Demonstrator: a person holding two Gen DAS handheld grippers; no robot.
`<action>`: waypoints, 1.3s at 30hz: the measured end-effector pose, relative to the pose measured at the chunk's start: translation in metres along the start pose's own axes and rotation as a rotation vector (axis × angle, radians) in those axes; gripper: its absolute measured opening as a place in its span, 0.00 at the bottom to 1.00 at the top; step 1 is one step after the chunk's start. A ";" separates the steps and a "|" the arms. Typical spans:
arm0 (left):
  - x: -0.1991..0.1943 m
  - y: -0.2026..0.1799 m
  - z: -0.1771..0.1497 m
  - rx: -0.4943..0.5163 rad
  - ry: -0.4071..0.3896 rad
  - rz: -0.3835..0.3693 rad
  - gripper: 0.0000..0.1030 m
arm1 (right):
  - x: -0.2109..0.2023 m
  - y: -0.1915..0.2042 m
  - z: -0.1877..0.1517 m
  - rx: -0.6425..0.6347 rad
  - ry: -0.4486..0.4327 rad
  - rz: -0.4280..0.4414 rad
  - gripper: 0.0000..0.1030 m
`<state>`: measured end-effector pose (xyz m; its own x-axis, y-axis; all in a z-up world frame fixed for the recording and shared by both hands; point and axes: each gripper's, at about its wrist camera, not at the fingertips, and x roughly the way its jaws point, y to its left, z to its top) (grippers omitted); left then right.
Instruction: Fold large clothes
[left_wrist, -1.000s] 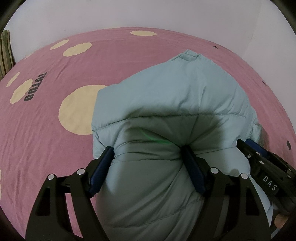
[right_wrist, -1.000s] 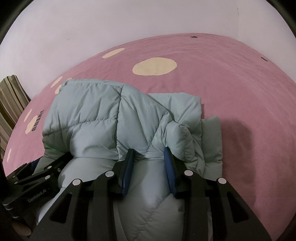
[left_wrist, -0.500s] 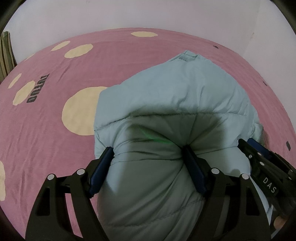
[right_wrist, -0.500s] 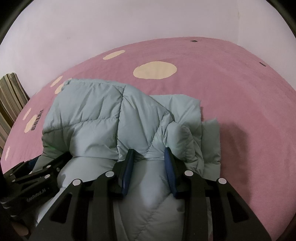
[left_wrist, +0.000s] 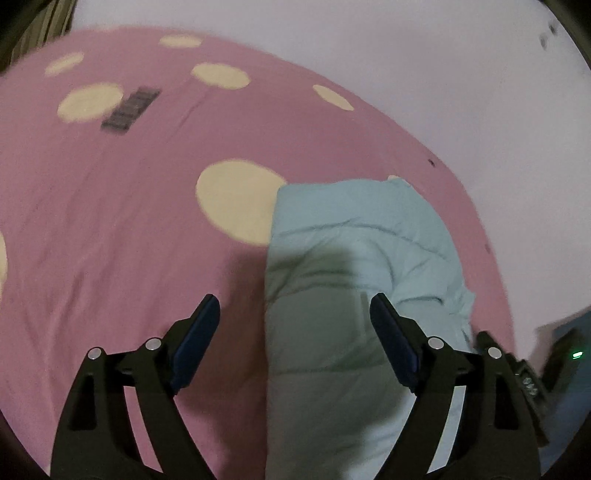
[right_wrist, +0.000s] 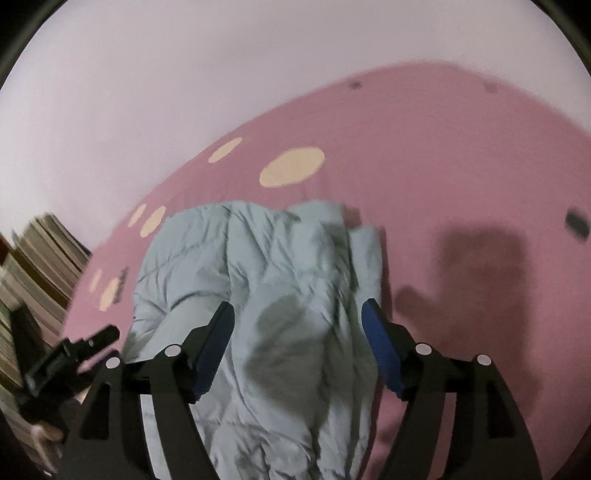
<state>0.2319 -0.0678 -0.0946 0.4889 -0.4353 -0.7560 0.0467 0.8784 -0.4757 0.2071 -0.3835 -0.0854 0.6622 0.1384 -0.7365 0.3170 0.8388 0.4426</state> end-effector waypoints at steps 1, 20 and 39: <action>0.000 0.004 -0.004 -0.017 0.010 -0.014 0.81 | 0.002 -0.005 -0.002 0.021 0.013 0.012 0.68; 0.034 0.014 -0.024 -0.122 0.098 -0.197 0.88 | 0.019 -0.033 -0.025 0.156 0.061 0.106 0.80; 0.028 0.001 -0.034 -0.137 0.092 -0.250 0.41 | 0.028 -0.003 -0.035 0.178 0.038 0.264 0.30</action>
<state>0.2166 -0.0856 -0.1315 0.3955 -0.6565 -0.6423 0.0347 0.7096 -0.7038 0.2008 -0.3637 -0.1253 0.7127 0.3616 -0.6011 0.2533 0.6664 0.7012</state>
